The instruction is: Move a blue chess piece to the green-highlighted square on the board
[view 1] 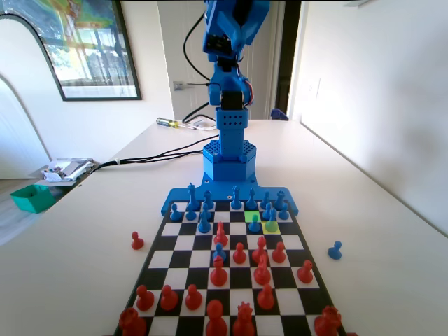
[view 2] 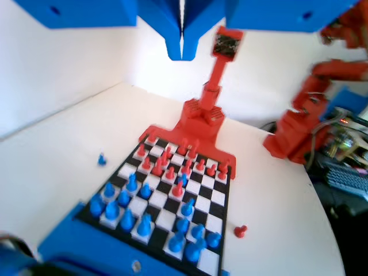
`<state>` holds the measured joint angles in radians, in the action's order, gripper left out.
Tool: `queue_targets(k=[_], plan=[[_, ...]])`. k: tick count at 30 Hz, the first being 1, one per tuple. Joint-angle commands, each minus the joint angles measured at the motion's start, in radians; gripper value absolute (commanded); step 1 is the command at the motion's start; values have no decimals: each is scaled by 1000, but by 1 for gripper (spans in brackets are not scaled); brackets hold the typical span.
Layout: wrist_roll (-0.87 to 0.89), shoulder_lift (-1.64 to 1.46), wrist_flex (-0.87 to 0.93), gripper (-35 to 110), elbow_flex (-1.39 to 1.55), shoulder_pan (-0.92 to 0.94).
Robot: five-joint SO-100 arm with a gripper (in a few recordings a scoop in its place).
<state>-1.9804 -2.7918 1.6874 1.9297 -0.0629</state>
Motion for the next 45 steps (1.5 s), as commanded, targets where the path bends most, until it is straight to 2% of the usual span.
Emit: queue_targets(k=[1,5,9,16,24,32,45], plan=[[-143,95,-51,1,-38,-32],[-265,230,-44,1,-66,-37],[-382,390,43,1,-137,-34],[-445,641,92,1,-173,-58],[-443,870,-166,3,-38,-124],[-385,1017,-265,5,-3,-201],[-327,1057,-476,11,130,-279]])
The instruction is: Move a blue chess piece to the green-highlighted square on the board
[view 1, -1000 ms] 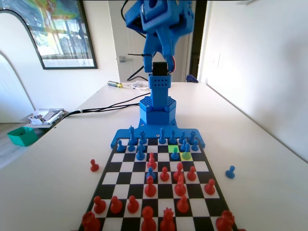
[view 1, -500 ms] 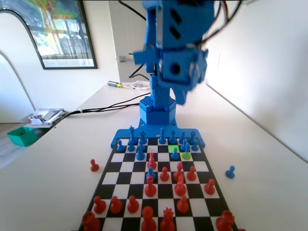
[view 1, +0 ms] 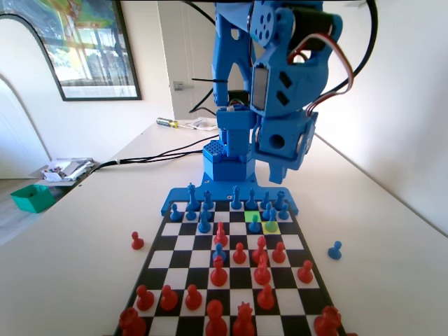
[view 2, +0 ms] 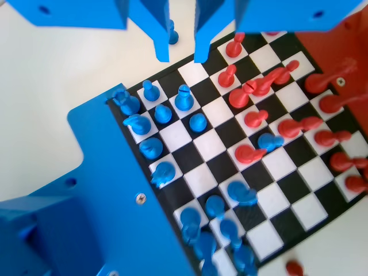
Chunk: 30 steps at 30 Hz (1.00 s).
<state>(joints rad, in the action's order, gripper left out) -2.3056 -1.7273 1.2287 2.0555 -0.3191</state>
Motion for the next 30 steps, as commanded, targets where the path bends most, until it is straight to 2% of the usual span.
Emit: queue_targets(k=[1,30], plan=[[0,0,-26,11,9,-26],[-38,227,-209,11,32,-9]])
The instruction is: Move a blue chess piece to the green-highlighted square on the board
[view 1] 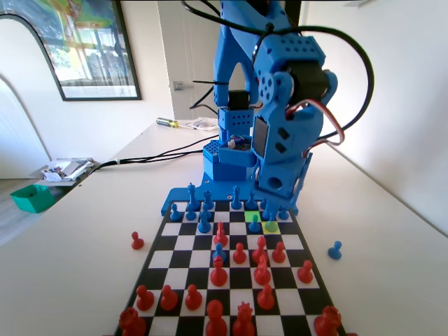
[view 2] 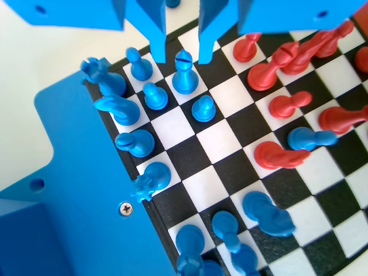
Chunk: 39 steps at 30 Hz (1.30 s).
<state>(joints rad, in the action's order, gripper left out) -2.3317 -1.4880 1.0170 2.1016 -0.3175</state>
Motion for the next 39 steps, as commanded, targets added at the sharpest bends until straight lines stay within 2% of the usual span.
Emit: queue_targets(k=[1,39], plan=[[-12,-8,-2,11,-17,-11],[-11,80,-127,8,-28,5]])
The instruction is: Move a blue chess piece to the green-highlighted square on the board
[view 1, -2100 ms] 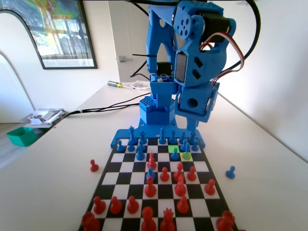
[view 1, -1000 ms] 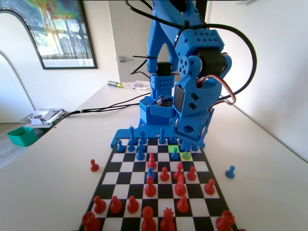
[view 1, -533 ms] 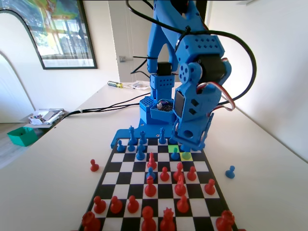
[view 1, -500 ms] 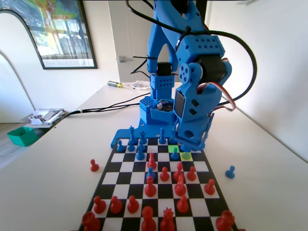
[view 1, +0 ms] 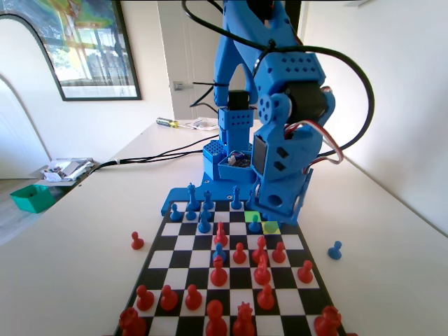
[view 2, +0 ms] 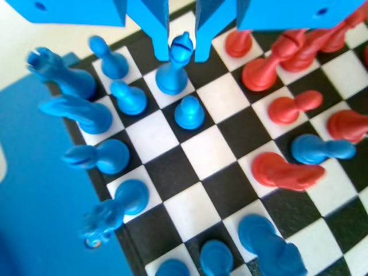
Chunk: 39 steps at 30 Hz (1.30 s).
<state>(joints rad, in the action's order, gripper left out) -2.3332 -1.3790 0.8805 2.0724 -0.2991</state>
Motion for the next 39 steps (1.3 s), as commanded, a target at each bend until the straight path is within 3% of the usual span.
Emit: queue_targets(k=[1,39], plan=[[-9,-29,6,8,6,-15],[17,-67,-5,10,55,-54]])
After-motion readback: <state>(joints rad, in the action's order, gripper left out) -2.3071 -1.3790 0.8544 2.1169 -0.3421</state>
